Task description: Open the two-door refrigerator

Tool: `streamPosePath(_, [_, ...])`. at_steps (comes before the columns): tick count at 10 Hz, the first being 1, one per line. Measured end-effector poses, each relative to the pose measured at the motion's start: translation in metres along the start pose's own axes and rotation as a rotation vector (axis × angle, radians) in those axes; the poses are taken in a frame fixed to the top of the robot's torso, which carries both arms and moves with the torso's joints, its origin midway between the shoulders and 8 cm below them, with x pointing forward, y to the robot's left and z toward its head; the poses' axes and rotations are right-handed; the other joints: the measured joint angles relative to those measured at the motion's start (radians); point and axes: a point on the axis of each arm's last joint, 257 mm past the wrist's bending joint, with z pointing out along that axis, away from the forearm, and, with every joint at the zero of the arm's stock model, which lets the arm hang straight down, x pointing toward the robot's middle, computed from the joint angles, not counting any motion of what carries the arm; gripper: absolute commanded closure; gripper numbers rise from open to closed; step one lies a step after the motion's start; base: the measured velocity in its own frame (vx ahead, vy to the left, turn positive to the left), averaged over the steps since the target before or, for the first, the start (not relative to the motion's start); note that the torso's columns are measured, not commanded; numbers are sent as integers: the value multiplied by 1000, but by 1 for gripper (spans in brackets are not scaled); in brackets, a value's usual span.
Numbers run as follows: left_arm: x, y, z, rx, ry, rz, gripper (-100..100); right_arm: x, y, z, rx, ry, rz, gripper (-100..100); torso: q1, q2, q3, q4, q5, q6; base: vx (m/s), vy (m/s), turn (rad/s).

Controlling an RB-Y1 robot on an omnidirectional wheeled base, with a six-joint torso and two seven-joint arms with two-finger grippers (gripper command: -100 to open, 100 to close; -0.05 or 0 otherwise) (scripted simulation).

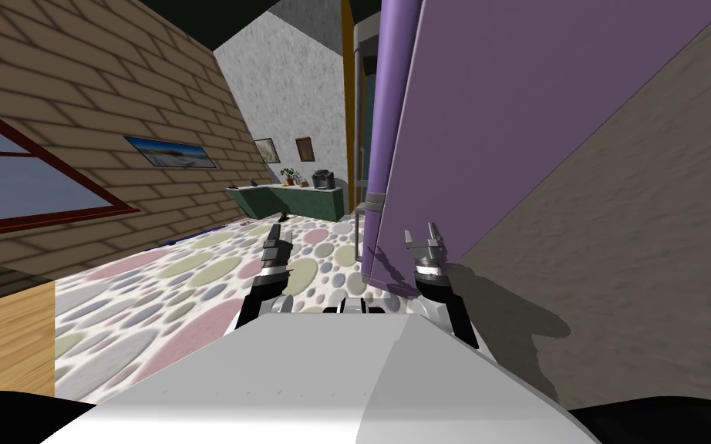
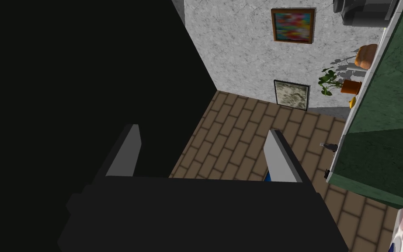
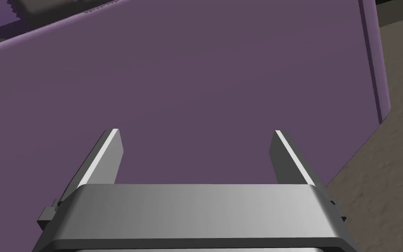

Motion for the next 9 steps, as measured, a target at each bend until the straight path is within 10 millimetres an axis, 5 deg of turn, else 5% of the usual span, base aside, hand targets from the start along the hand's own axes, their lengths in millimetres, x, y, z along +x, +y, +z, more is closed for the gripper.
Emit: streamPosePath(9, [0, 0, 0, 0, 0, 0, 0, 5, 4, -1, -31, -20, 470, -100, -1, 0, 0, 0, 0, 0, 58, 26, 20])
